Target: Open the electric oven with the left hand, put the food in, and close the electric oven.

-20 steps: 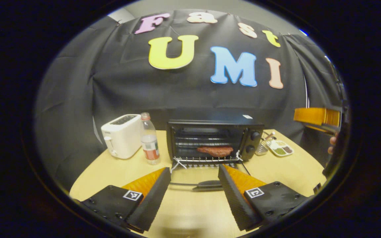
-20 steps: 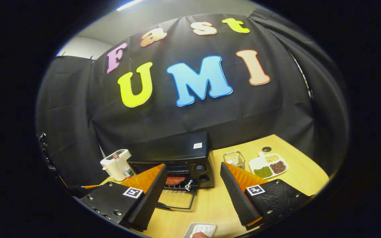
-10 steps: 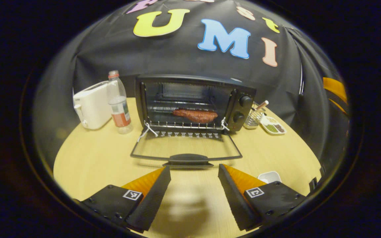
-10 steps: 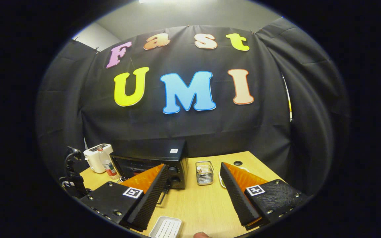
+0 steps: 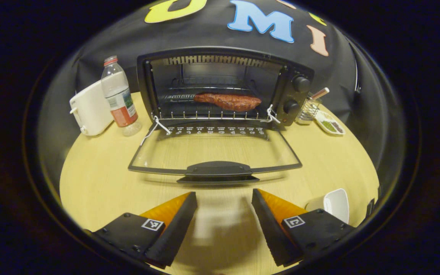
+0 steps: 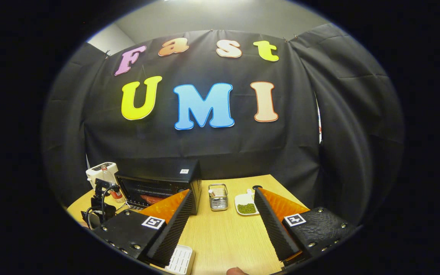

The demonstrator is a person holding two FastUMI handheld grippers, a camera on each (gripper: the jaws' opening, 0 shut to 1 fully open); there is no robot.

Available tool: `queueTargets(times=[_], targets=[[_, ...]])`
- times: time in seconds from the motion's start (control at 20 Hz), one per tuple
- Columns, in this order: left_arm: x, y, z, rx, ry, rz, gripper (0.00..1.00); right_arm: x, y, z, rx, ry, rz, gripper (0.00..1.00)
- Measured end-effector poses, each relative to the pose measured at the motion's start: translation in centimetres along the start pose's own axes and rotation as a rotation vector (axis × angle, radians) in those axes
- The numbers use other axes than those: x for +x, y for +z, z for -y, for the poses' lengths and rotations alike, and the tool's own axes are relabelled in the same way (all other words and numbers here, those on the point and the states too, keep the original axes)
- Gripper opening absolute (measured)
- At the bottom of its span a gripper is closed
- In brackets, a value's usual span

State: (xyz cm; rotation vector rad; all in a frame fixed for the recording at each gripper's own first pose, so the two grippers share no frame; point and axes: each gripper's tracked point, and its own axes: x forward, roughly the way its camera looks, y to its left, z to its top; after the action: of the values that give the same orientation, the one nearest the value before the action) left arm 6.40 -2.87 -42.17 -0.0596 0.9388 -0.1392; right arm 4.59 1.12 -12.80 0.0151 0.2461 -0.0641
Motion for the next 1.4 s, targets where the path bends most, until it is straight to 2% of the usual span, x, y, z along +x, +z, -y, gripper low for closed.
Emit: queueTargets(times=[0.25, 0.45, 0.6, 1.1, 1.4], targets=[[1.2, -0.4, -0.8, -0.004, 0.024, -0.021, 0.98, -0.1, -0.2, 0.1, 0.007, -0.015, -0.011, 0.98], [1.8, 0.1, -1.2, 0.023, 0.043, 0.005, 1.0, -0.1, 0.1, 0.0, -0.006, -0.013, -0.008, 0.98], [1.7, 0.3, -1.2, 0.019, 0.047, 0.031, 0.98, -0.1, 0.0, -0.5, -0.013, 0.0, -0.01, 0.98], [-1.5, 2.8, -0.9, 0.01, 0.042, 0.121, 1.0, -0.1, 0.7, -3.1, -0.047, 0.082, 0.017, 0.98], [-3.7, 4.8, -1.0, -0.032, 0.043, 0.209, 0.98, 0.1, 0.6, -3.3, -0.034, 0.088, 0.017, 0.98]])
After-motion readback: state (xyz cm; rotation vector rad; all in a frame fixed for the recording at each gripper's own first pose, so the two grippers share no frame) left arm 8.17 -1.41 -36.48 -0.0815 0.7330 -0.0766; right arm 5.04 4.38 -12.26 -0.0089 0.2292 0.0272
